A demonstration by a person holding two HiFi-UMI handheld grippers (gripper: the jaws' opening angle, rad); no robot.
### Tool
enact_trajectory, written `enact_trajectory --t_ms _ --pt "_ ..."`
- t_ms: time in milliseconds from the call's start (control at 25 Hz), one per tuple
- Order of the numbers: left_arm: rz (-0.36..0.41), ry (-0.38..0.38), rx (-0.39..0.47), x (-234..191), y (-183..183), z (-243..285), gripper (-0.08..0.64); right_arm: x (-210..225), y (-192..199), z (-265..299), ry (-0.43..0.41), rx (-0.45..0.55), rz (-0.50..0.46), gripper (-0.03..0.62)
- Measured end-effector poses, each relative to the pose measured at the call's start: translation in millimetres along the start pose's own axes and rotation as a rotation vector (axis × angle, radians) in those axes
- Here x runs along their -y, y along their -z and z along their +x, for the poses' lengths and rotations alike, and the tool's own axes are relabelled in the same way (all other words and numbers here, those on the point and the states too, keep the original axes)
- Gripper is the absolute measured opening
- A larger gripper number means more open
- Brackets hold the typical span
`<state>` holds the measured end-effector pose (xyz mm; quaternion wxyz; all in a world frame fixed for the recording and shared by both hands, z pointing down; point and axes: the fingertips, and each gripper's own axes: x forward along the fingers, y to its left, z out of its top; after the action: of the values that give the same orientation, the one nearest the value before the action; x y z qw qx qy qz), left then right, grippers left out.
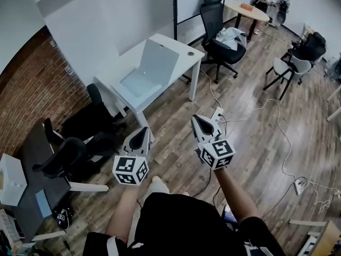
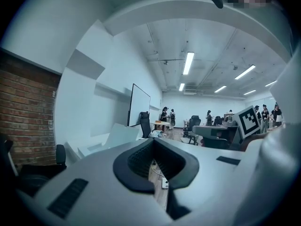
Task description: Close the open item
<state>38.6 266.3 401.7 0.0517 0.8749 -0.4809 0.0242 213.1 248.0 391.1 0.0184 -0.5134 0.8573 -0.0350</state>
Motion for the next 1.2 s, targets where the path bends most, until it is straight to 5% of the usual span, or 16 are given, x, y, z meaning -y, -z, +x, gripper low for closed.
enact_trajectory --t_ms 440,1200 --pt "-0.001 -0.013 0.010 -14 -7 24 0.009 18 -3 27 -0.012 0.003 0.013 0.037" --pt "-0.044 -0.025 -0.003 -150 -20 121 0.009 42 -2 194 -0.003 -0.028 0.039 0.037"
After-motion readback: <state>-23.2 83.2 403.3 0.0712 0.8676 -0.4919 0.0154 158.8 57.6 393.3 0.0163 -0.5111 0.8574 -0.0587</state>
